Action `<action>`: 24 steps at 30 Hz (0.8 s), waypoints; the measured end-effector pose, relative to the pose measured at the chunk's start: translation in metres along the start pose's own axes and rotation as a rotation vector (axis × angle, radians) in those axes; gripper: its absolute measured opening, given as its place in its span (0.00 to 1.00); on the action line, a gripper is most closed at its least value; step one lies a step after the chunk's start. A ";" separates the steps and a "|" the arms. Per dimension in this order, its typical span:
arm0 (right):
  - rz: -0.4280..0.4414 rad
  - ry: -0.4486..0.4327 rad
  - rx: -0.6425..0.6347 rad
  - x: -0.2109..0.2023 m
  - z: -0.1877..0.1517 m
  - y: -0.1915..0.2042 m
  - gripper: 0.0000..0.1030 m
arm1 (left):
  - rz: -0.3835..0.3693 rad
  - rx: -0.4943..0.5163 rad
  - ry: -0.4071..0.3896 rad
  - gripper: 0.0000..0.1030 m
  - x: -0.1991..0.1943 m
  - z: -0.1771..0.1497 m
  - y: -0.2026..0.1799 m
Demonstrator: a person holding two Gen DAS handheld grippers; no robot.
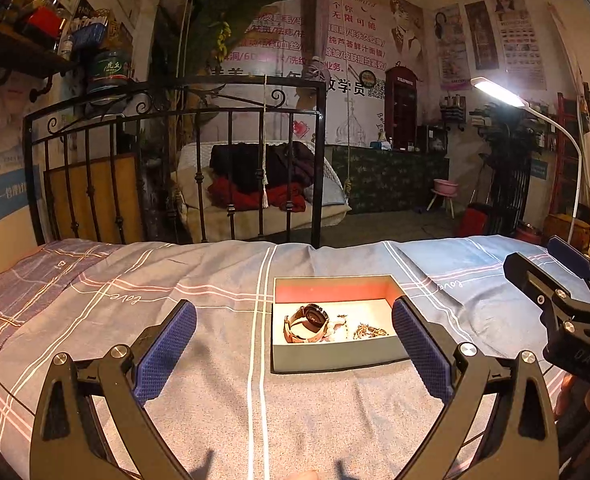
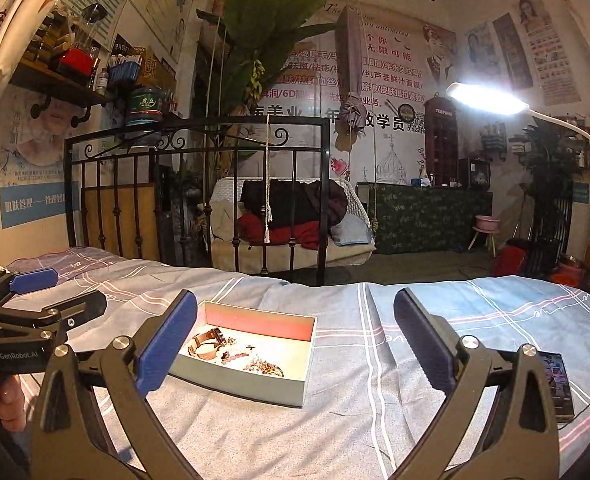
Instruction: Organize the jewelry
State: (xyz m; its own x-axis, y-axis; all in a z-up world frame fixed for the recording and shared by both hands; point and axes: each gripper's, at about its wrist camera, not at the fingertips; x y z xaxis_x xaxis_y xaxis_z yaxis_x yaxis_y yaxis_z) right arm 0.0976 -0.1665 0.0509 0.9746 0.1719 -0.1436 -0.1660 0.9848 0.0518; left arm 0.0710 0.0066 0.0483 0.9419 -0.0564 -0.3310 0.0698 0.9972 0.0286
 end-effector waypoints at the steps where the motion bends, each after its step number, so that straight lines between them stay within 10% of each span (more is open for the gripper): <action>1: 0.000 0.004 -0.001 0.000 0.000 0.000 0.94 | 0.001 0.001 0.001 0.93 0.000 0.000 0.000; 24: 0.017 0.033 -0.001 0.006 -0.005 0.004 0.94 | 0.004 0.006 0.031 0.93 0.004 -0.004 -0.002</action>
State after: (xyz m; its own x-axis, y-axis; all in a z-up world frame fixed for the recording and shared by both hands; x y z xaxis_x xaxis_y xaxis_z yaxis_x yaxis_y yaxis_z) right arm 0.1025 -0.1613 0.0454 0.9662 0.1892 -0.1749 -0.1825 0.9817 0.0539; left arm 0.0732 0.0050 0.0435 0.9315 -0.0509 -0.3602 0.0682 0.9970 0.0355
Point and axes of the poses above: each gripper's, at about its wrist camera, not at the fingertips, and x roughly the way its jaws point, y to its left, z to its top, and after that the axes turned 2 degrees about x, right-handed
